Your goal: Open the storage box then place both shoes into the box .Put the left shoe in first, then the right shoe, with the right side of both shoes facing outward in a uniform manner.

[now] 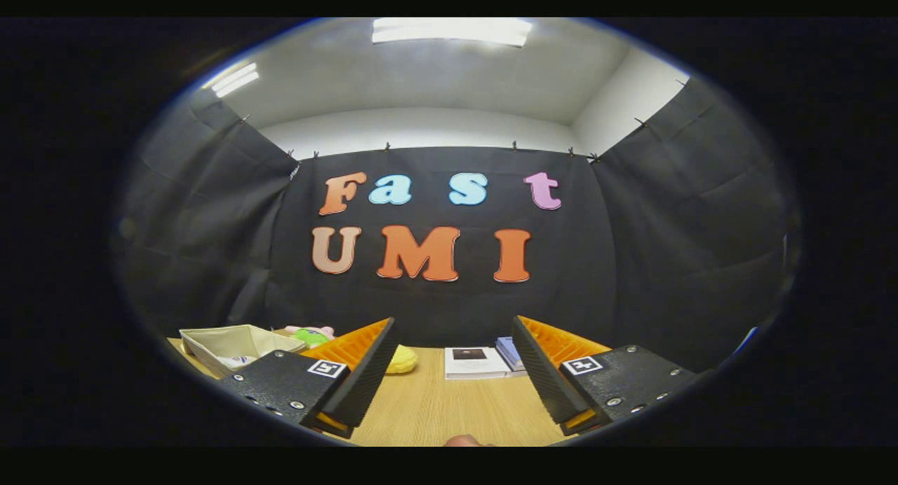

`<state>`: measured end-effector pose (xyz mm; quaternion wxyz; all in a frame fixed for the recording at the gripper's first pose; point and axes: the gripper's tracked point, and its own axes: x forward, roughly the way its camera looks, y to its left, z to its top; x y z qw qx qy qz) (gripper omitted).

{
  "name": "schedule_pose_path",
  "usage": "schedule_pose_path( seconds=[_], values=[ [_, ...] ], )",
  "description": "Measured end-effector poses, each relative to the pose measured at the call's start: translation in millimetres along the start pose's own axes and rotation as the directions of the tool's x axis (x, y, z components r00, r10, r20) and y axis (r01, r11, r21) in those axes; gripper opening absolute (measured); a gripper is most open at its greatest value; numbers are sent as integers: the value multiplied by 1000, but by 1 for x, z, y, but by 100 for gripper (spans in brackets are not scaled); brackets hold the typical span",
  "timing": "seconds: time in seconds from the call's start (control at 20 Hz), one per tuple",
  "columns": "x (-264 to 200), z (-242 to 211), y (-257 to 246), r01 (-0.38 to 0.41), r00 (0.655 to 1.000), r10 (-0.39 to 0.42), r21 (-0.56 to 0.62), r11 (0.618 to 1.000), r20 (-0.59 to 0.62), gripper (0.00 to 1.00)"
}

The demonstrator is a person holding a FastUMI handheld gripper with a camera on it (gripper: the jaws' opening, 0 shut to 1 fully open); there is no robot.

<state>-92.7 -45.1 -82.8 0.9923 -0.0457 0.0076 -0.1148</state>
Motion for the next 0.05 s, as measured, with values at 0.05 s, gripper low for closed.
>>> schedule_pose_path(
  seconds=[0.05],
  values=[
    [0, 2, -2, 9, 1000, -9, 2, 1000, 7, 96]
  ],
)
